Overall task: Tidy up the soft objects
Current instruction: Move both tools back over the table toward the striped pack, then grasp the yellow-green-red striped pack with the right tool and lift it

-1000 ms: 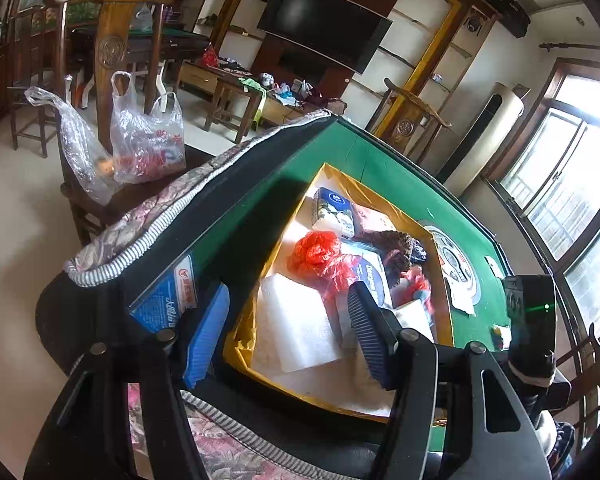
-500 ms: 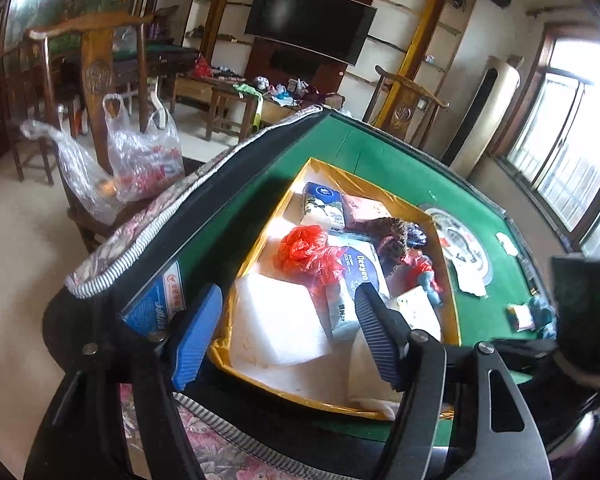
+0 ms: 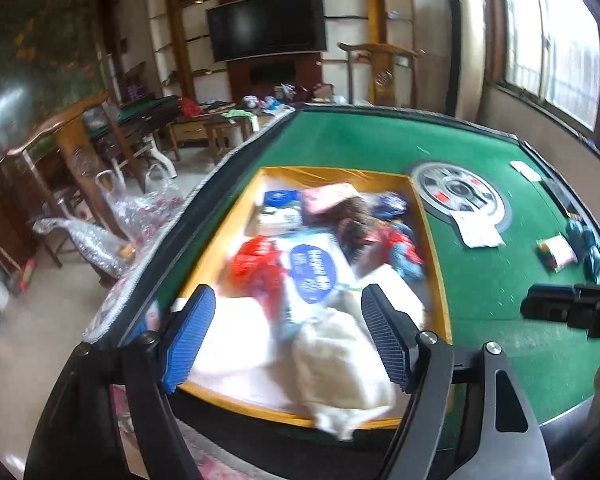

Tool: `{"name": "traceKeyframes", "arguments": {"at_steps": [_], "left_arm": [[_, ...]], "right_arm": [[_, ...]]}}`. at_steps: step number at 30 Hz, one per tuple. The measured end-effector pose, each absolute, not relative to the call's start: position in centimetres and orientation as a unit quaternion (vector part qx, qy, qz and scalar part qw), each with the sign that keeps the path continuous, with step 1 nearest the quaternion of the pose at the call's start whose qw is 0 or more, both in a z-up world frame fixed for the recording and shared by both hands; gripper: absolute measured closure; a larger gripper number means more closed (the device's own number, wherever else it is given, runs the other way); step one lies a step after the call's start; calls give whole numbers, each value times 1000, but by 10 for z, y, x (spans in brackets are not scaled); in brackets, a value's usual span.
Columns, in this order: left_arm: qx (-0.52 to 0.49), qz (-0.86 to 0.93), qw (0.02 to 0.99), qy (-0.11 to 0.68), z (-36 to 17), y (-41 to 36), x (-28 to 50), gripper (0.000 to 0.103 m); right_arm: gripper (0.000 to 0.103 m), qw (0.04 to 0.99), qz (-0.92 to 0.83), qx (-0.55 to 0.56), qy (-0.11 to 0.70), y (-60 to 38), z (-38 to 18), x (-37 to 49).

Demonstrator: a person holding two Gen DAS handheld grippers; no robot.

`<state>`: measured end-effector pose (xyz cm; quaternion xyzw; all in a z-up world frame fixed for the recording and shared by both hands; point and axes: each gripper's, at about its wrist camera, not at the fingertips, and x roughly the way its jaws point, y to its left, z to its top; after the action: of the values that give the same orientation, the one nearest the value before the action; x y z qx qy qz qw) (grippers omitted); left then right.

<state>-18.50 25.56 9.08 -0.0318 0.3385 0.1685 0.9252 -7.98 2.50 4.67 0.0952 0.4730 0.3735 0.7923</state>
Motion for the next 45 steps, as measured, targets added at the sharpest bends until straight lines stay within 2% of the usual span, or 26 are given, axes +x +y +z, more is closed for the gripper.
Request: {"name": "traceKeyframes", "arguments": {"at_steps": [18, 31, 45], "left_arm": [[60, 85, 919, 379, 91, 147, -144, 28], [91, 39, 907, 409, 71, 97, -127, 28], [32, -39, 871, 488, 20, 63, -79, 26]], "right_arm": [[44, 827, 269, 177, 461, -132, 31, -67], [44, 834, 225, 212, 457, -187, 23, -62], [44, 864, 120, 260, 415, -267, 37, -52]]}}
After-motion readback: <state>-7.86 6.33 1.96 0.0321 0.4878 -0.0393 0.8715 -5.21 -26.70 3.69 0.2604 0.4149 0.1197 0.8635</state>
